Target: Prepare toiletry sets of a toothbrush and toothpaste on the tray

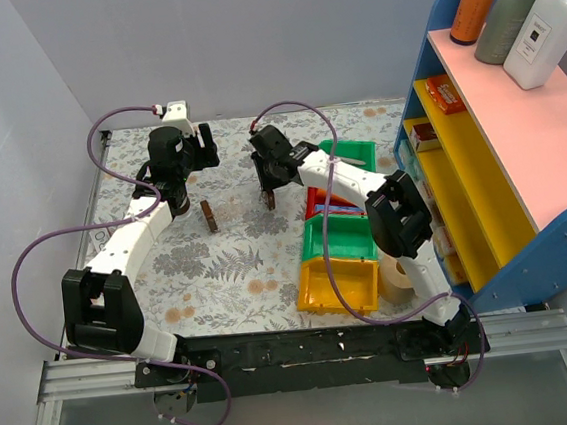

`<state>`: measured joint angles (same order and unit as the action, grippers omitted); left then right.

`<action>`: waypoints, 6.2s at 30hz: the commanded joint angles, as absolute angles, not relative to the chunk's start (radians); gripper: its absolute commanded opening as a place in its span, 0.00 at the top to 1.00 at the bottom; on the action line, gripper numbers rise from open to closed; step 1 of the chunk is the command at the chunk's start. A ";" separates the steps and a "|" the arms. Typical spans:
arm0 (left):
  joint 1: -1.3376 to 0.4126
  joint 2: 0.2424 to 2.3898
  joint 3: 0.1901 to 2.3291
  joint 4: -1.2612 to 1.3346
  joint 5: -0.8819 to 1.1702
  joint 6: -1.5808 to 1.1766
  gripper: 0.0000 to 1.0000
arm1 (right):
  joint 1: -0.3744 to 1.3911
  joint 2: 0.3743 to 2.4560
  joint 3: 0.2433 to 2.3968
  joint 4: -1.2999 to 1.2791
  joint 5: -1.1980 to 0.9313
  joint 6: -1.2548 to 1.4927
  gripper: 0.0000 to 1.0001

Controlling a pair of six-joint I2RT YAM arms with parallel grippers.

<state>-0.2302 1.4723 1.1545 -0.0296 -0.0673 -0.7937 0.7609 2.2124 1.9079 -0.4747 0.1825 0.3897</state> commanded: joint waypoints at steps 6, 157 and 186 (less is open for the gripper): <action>-0.224 1.404 1.151 -0.021 -0.069 -0.807 0.32 | 0.765 2.246 1.996 -0.534 0.222 0.437 0.88; -0.222 1.331 1.184 -0.074 0.081 -0.862 0.02 | 0.520 1.755 1.629 -0.276 0.037 0.131 0.43; -0.247 1.394 1.161 -0.074 0.054 -0.795 0.02 | 0.410 2.230 2.060 -0.635 -0.117 -0.245 0.54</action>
